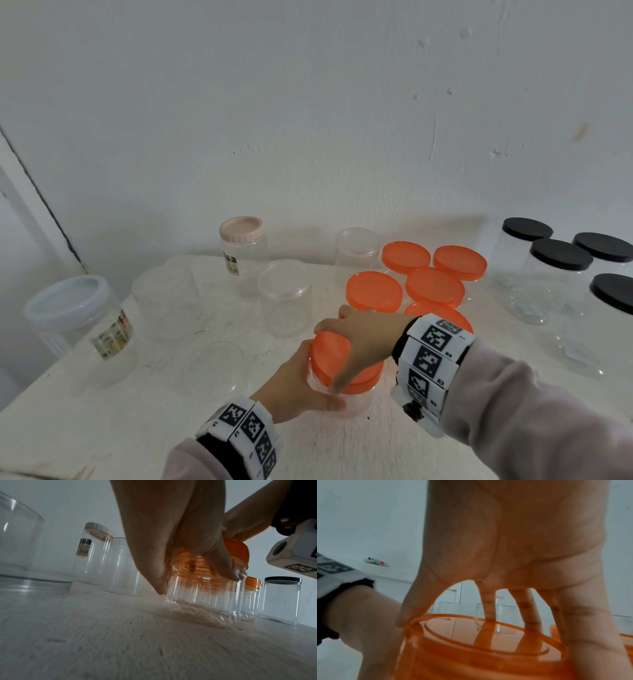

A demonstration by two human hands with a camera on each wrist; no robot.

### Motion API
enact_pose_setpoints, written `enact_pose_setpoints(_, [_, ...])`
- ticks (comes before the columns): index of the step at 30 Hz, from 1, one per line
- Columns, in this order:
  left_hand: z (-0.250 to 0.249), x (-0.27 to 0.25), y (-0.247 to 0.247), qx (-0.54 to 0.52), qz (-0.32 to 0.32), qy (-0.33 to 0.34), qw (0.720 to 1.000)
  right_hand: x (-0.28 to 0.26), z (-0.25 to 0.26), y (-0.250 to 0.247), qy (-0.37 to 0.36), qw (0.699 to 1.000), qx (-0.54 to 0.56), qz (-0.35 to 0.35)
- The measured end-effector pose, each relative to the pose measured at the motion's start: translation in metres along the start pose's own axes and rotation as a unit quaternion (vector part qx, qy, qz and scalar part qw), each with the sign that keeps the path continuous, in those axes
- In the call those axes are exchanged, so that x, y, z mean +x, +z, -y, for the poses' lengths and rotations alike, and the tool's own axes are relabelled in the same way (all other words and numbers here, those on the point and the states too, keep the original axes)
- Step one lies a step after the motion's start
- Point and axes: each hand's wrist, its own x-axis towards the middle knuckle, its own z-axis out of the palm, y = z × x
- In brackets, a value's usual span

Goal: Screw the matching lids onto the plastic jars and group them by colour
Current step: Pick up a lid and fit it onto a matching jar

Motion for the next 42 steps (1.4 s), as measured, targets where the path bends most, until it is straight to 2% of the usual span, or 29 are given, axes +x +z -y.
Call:
enact_pose_setpoints(4, [-0.001, -0.001, 0.0, -0.022, 0.009, -0.006, 1.0, -0.001, 0.001, 0.006, 0.029, 0.999, 0.018, -0.021])
enact_pose_setpoints(8, [-0.002, -0.002, -0.001, -0.017, 0.002, -0.009, 1.0, -0.001, 0.004, 0.007, 0.027, 0.999, 0.015, -0.022])
enact_pose_setpoints(14, [-0.004, -0.004, 0.0, 0.031, -0.017, 0.0, 0.999, -0.001, 0.002, 0.004, -0.014, 1.0, -0.013, -0.012])
enact_pose_setpoints(24, [-0.002, -0.004, -0.003, -0.02, 0.006, 0.015, 1.0, -0.007, 0.0, -0.005, -0.088, 0.994, -0.069, 0.017])
enact_pose_setpoints(29, [-0.003, -0.004, -0.002, -0.021, 0.015, 0.017, 1.0, -0.005, -0.001, -0.001, -0.062, 0.997, -0.051, 0.005])
enact_pose_setpoints(37, [-0.003, -0.005, -0.003, -0.027, 0.013, -0.003, 1.0, -0.003, 0.008, 0.009, 0.043, 0.998, -0.027, -0.024])
enact_pose_setpoints(39, [-0.003, -0.004, -0.003, -0.022, 0.009, -0.003, 1.0, -0.004, 0.008, 0.008, 0.045, 0.998, -0.033, -0.002])
enact_pose_setpoints(42, [-0.004, -0.005, -0.003, -0.006, 0.007, -0.002, 1.0, -0.008, 0.007, 0.0, 0.002, 0.998, -0.05, 0.026])
